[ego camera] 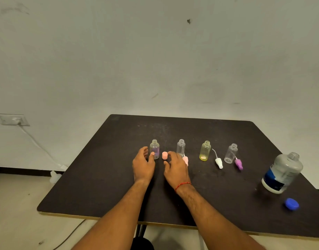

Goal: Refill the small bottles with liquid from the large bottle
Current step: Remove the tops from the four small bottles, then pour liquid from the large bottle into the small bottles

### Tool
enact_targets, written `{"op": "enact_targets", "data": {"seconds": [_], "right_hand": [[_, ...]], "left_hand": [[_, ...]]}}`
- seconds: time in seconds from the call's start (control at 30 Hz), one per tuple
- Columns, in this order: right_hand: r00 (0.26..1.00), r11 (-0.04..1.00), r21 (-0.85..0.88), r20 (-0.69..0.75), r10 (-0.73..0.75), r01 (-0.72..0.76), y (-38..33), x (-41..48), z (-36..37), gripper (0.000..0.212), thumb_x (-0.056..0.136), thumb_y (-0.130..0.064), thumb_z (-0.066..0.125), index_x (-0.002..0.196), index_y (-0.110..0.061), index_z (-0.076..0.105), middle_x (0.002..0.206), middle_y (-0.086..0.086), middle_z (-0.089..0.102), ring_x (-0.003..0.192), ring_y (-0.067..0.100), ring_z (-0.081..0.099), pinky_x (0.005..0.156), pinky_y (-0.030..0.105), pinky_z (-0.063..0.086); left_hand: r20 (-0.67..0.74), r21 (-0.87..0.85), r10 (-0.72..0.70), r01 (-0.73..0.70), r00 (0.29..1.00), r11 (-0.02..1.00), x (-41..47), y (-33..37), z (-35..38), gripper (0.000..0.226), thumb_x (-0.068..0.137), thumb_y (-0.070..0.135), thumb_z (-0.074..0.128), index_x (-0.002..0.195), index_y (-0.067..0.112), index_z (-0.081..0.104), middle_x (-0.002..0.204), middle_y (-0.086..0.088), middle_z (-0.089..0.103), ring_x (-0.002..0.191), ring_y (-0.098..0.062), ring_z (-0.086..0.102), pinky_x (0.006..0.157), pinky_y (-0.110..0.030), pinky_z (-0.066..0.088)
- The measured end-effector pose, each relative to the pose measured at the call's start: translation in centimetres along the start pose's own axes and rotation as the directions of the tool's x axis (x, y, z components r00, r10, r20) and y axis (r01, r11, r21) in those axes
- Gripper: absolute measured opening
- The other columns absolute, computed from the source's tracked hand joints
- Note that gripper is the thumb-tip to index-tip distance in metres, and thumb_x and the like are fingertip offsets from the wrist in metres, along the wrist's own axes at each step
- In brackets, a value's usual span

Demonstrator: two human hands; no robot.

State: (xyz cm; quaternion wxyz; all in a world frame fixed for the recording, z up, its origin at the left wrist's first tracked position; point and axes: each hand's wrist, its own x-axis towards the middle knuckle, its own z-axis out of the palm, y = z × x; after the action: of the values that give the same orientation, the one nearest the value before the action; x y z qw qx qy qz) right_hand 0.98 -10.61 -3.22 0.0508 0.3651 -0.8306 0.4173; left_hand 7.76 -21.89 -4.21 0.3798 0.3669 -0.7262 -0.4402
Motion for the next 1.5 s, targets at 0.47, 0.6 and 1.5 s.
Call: {"op": "enact_targets", "data": {"seconds": [0.47, 0.6, 1.5], "right_hand": [[0.999, 0.999, -0.022, -0.035, -0.027, 0.026, 3.0, -2.6, -4.7, 0.038, 0.086, -0.022, 0.068, 0.122, -0.018, 0.057, 0.108, -0.002, 0.060, 0.099, 0.014, 0.059, 0.088, 0.032, 0.053], [0.997, 1.000, 0.015, -0.073, -0.025, 0.027, 3.9, -3.8, -6.3, 0.032, 0.084, -0.022, 0.071, 0.115, -0.019, 0.060, 0.102, -0.005, 0.061, 0.096, 0.009, 0.058, 0.084, 0.032, 0.054], [0.658, 0.909, 0.330, -0.629, 0.413, -0.255, 13.0, -8.8, -23.6, 0.042, 0.080, -0.016, 0.078, 0.112, -0.012, 0.051, 0.115, 0.009, 0.053, 0.100, 0.018, 0.053, 0.074, 0.009, 0.041]], "left_hand": [[-0.037, -0.097, -0.034, 0.030, 0.999, 0.995, -3.7, 0.7, -1.1, 0.019, 0.096, 0.020, 0.068, 0.114, 0.017, 0.068, 0.105, 0.007, 0.068, 0.096, -0.004, 0.064, 0.085, -0.018, 0.050], [0.006, -0.092, 0.037, -0.036, 0.999, 0.995, -5.8, 1.2, -0.7, 0.013, 0.096, 0.022, 0.068, 0.109, 0.024, 0.068, 0.100, 0.013, 0.067, 0.094, -0.001, 0.065, 0.080, -0.016, 0.050], [0.265, -0.098, 0.209, -0.190, 0.941, 0.977, -13.1, 11.1, 17.1, 0.042, 0.089, 0.024, 0.075, 0.129, 0.019, 0.064, 0.127, 0.004, 0.068, 0.118, -0.010, 0.062, 0.103, -0.030, 0.050]]}}
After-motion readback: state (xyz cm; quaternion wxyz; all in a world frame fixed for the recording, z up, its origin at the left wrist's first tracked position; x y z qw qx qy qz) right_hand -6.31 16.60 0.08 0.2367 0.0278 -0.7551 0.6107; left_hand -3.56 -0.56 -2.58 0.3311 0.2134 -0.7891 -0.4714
